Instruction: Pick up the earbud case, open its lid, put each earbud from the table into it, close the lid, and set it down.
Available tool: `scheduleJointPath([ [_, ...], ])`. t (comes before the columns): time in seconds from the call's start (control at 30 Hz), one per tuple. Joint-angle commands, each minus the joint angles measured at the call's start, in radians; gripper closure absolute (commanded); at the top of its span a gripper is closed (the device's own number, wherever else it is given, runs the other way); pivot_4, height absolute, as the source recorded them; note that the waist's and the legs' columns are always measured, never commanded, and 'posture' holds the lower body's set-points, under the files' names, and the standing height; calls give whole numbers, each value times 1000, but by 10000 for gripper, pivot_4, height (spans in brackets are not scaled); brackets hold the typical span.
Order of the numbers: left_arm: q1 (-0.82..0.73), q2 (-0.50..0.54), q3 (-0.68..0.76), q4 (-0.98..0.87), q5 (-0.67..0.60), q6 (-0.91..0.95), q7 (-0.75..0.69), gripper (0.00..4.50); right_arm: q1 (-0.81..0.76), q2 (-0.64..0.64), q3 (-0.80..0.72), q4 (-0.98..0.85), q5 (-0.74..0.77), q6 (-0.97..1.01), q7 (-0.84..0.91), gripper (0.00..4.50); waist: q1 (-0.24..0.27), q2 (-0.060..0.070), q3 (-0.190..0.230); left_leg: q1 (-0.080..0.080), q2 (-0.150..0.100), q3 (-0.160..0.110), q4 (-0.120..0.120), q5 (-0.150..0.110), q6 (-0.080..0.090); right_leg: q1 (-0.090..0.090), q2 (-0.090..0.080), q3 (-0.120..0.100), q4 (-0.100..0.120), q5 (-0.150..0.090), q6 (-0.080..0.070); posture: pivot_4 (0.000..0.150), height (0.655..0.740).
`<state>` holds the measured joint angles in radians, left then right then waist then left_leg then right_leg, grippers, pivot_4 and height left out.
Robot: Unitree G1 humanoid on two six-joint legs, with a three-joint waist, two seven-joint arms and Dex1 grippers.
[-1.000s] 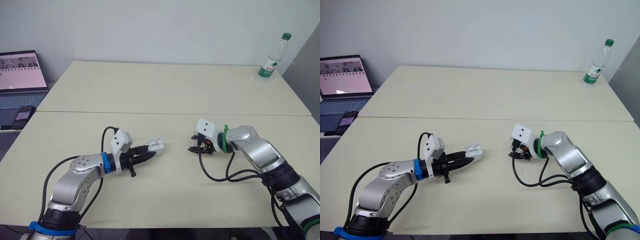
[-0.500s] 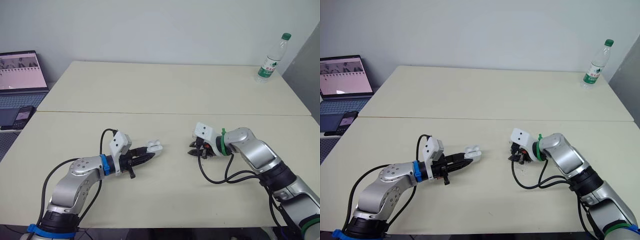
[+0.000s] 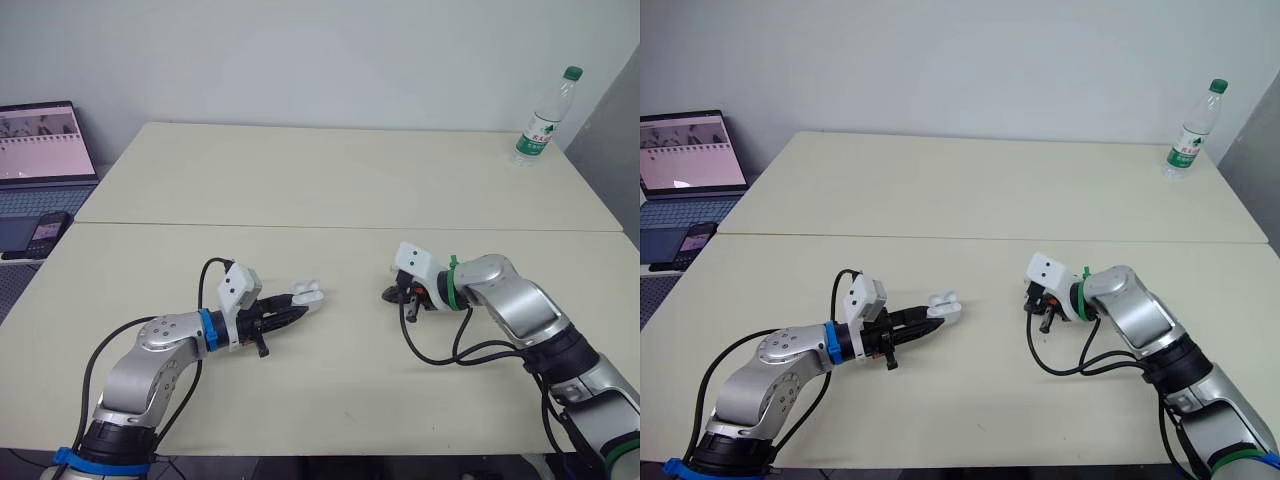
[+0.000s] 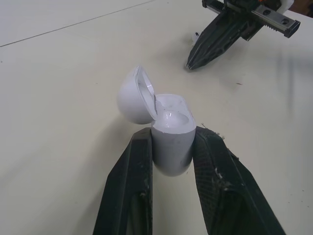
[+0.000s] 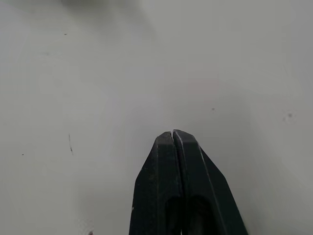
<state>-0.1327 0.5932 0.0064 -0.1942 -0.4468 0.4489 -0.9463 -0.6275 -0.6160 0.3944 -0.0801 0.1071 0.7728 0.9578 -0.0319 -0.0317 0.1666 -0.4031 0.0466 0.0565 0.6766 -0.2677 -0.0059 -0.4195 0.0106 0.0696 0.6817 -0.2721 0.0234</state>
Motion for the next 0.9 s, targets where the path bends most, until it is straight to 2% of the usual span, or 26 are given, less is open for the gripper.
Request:
scheduleJointPath([
  [0.03, -6, 7, 8, -16, -2, -22, -5, 36860, -11, -20, -67, -67, 41, 15, 14, 44931, 0, 0, 0, 0, 0, 0, 0, 0, 0, 0, 0, 0, 0, 0, 0, 1500, 7362],
  [0.13, -5, 6, 9, -16, -2, -23, -7, 36860, -9, -74, -75, -86, 48, -4, 56, 44931, 0, 0, 0, 0, 0, 0, 0, 0, 0, 0, 0, 0, 0, 0, 0, 1500, 7362],
  [0.33, -6, 5, 6, -13, -1, -24, -9, 36860, 6, -155, -84, -50, 29, -36, 76, 25280, 0, 0, 0, 0, 0, 0, 0, 0, 0, 0, -1, 0, 0, 0, 0, 1500, 7362],
  [0.5, -11, 3, 4, -11, -1, -24, -10, 36860, 29, -199, -45, -25, 2, -86, 122, 25280, 0, 0, 0, 0, 0, 1, 0, 0, 0, 0, 0, 0, 0, 0, 0, 1500, 7362],
  [0.9, -6, 10, 10, -20, -3, -17, -7, 36860, 27, -162, -29, 31, -39, -38, 80, 25280, 0, 0, 0, 0, 0, 1, 0, 0, 0, 0, -1, 0, 0, 0, 0, 1500, 7362],
])
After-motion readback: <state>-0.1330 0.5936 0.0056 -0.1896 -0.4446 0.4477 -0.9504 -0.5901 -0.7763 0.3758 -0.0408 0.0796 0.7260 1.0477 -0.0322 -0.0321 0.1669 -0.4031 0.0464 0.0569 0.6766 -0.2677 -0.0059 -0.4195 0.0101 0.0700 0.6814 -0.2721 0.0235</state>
